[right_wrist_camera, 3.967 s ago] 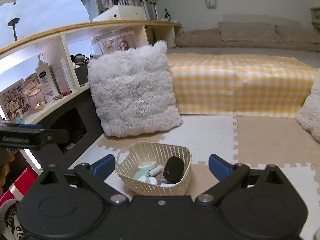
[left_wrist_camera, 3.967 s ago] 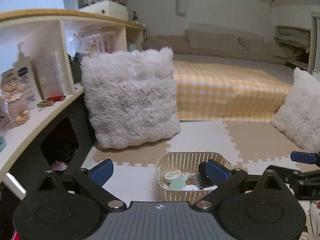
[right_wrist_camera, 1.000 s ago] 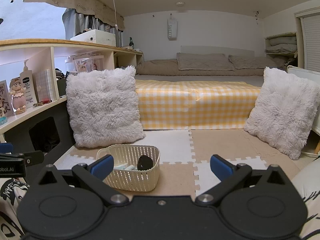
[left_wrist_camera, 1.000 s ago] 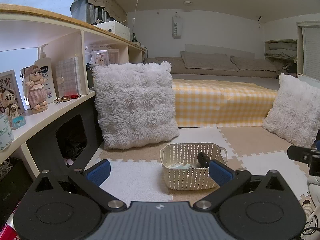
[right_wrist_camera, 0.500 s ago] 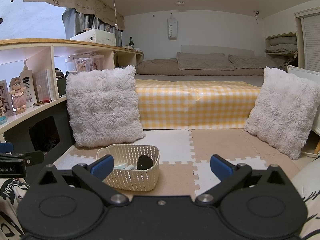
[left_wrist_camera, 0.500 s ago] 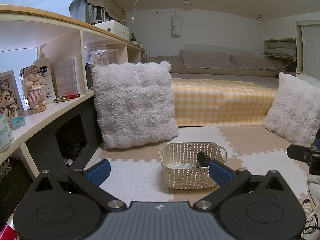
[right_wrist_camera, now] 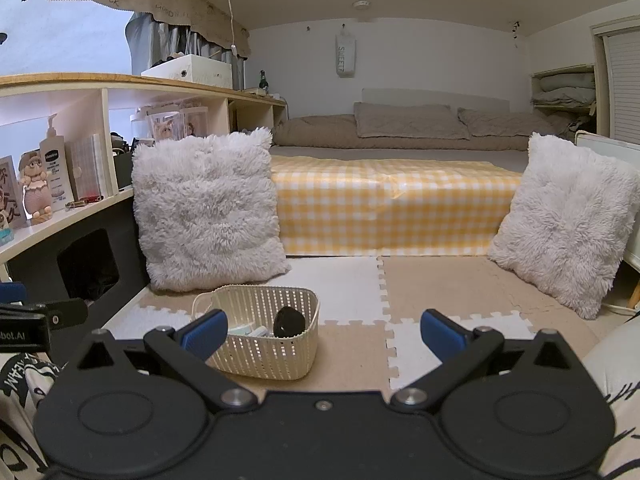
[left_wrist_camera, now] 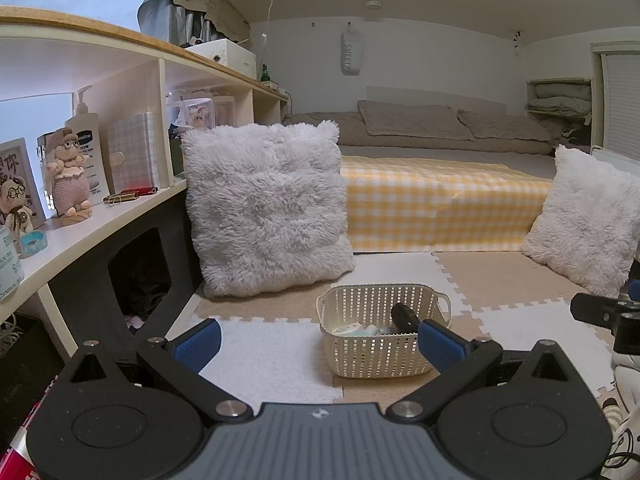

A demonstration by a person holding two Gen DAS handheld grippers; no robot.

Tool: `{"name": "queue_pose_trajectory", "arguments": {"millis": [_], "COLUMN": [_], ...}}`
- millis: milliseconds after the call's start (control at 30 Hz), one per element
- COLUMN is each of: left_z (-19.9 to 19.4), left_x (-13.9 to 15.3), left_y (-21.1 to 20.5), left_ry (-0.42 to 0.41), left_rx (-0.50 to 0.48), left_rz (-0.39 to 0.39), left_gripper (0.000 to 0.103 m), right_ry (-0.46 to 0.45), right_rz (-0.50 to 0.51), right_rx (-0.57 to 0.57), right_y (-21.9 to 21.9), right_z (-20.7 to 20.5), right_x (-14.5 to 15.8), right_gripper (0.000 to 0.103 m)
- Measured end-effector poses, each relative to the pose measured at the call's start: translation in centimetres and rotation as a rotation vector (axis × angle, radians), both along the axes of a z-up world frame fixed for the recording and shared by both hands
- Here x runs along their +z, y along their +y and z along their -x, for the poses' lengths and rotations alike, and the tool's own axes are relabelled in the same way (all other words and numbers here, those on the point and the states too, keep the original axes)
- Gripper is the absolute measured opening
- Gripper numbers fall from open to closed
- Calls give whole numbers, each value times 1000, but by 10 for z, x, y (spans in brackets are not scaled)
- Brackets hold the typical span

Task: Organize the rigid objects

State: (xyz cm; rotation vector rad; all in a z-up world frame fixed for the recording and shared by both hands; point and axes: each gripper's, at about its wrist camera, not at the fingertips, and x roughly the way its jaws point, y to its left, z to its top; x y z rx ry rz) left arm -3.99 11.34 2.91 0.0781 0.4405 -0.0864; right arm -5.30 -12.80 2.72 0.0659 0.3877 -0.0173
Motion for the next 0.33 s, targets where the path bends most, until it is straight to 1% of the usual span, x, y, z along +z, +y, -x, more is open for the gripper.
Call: {"name": "queue_pose_trajectory", "arguments": {"millis": [333], "left_z": [-1], "left_x": [0], "left_y": [1], "left_ry": [3], "left_rx": [-5], "left_rz": [-5], "left_gripper": [103], "right_ry": [1], "right_rz": [1], "right_rx": [2], "right_y": [-1], "right_z": [0], "right_x": [1], "right_gripper": [103]}}
